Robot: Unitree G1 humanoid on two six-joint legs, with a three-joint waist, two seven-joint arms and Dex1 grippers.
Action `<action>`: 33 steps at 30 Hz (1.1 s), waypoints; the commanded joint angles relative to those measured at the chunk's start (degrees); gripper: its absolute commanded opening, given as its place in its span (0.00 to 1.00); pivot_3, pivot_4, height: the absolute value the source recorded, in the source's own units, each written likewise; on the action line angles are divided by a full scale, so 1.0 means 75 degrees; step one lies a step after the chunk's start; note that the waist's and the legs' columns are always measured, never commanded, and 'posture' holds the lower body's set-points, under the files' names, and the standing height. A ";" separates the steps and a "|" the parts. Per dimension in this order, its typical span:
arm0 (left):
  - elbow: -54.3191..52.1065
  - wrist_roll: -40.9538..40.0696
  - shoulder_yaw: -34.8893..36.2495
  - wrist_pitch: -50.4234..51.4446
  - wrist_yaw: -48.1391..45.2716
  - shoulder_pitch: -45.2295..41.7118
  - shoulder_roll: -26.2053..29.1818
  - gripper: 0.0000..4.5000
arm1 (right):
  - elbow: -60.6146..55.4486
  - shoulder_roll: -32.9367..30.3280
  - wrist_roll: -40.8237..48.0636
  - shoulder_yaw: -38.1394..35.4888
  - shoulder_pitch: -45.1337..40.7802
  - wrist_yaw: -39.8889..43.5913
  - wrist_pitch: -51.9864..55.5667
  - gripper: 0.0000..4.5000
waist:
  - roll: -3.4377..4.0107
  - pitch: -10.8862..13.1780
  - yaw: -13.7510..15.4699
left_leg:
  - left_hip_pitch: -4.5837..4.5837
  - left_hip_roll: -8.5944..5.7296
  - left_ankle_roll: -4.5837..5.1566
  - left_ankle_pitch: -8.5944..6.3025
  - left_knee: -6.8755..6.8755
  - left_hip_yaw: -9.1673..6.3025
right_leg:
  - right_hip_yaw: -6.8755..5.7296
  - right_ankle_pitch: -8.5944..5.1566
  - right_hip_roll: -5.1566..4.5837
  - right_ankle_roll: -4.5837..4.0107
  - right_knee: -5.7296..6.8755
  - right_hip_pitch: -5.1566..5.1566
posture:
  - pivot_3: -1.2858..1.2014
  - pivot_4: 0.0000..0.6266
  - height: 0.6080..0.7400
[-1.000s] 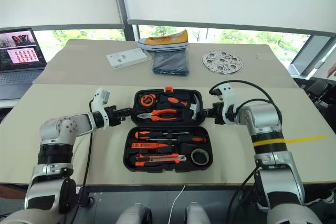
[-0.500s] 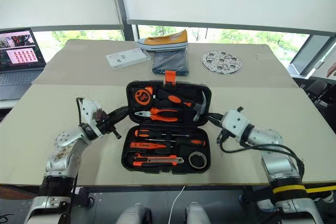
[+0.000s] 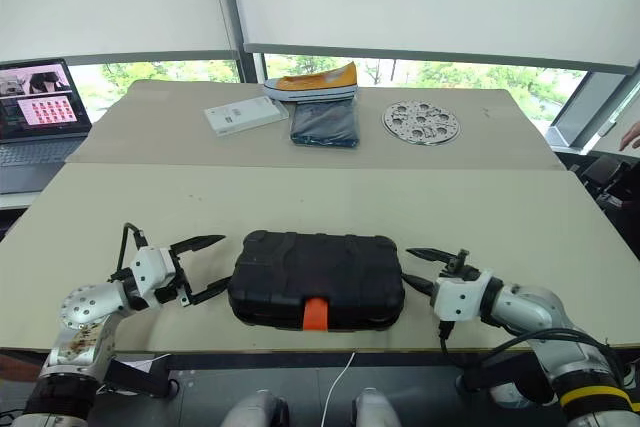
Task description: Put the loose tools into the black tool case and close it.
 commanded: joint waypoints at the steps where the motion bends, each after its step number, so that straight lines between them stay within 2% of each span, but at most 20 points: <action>1: 0.0559 -0.0338 0.0322 0.0417 -0.0224 -0.0054 0.0295 0.97 | -0.0250 -0.0559 0.0948 -0.0786 0.0589 0.0140 0.0148 0.77 | 0.0001 0.0001 -0.0010 | 0.0000 -0.0001 0.0000 0.0000 -0.0001 0.0003 | 0.0001 -0.0006 -0.0004 0.0001 0.0000 -0.0003 | 0.52 0.24 1.00; 4: 0.1179 -0.0140 0.0264 0.0467 -0.0231 -0.0480 0.0396 0.97 | -0.0896 -0.0761 0.1924 -0.0983 0.1202 0.0593 0.0745 0.62 | -0.0008 0.0003 -0.0007 | -0.0001 -0.0001 0.0001 -0.0001 -0.0004 -0.0001 | 0.0000 -0.0007 0.0001 0.0002 -0.0004 0.0000 | 0.52 0.24 1.00; 5: 0.1374 -0.0087 0.0237 0.0522 -0.0196 -0.0661 0.0395 0.91 | -0.1181 -0.0795 0.2277 -0.0996 0.1416 0.0781 0.0991 0.52 | -0.0009 0.0003 0.0004 | -0.0002 0.0001 0.0001 -0.0001 -0.0003 0.0000 | -0.0002 -0.0007 0.0007 0.0003 -0.0005 0.0000 | 0.52 0.24 1.00; 7: 0.1762 -0.0037 0.0150 0.0805 -0.0180 -0.1137 0.0344 0.83 | -0.1885 -0.0842 0.2879 -0.0966 0.1845 0.1129 0.1455 0.40 | -0.0013 0.0002 0.0008 | 0.0002 0.0006 0.0001 -0.0001 -0.0002 -0.0010 | -0.0007 -0.0009 0.0014 0.0006 -0.0002 0.0003 | 0.52 0.24 1.00; 12: 0.3002 0.0468 -0.0302 0.0904 -0.0120 -0.2752 -0.0050 0.43 | -0.3688 -0.0798 0.3569 -0.0312 0.2644 0.1842 0.3073 0.01 | -0.0017 0.0002 0.0054 | 0.0000 0.0005 0.0001 0.0000 0.0003 -0.0010 | -0.0011 -0.0020 0.0015 0.0043 0.0001 0.0003 | 0.52 0.24 1.00; 17: 0.3851 0.1060 -0.0860 0.0894 -0.0102 -0.3981 -0.0489 0.02 | -0.4411 -0.0367 0.3136 0.0487 0.2504 0.2014 0.4100 0.00 | -0.0046 0.0002 0.0043 | -0.0011 0.0000 0.0000 -0.0001 0.0010 -0.0007 | -0.0011 0.0001 0.0017 0.0069 -0.0004 -0.0001 | 0.52 0.24 1.00; 18: 0.3899 0.1143 -0.0965 0.0919 -0.0132 -0.4121 -0.0573 0.00 | -0.4468 -0.0281 0.3036 0.0639 0.2391 0.2037 0.4326 0.00 | -0.0052 0.0004 0.0036 | -0.0012 0.0003 0.0000 -0.0001 0.0007 -0.0008 | -0.0011 0.0010 0.0019 0.0085 -0.0008 -0.0003 | 0.52 0.24 1.00; 27: 0.3516 0.1381 -0.1392 0.1550 -0.0587 -0.4021 -0.0619 0.00 | -0.4235 0.0503 0.2195 0.0875 0.1154 0.1729 0.5234 0.00 | -0.0054 0.0008 -0.0064 | -0.0022 0.0004 0.0000 -0.0001 0.0009 -0.0013 | -0.0013 0.0016 0.0028 0.0074 0.0001 -0.0017 | 0.52 0.24 1.00; 33: 0.2137 0.0876 -0.1082 0.2431 -0.0692 -0.3065 -0.0301 0.00 | -0.3446 0.1200 0.2027 0.0609 -0.0023 0.1304 0.5513 0.00 | -0.0053 0.0010 -0.0068 | -0.0029 0.0002 0.0000 -0.0001 0.0008 -0.0008 | -0.0010 0.0034 0.0019 0.0048 -0.0001 -0.0024 | 0.52 0.24 1.00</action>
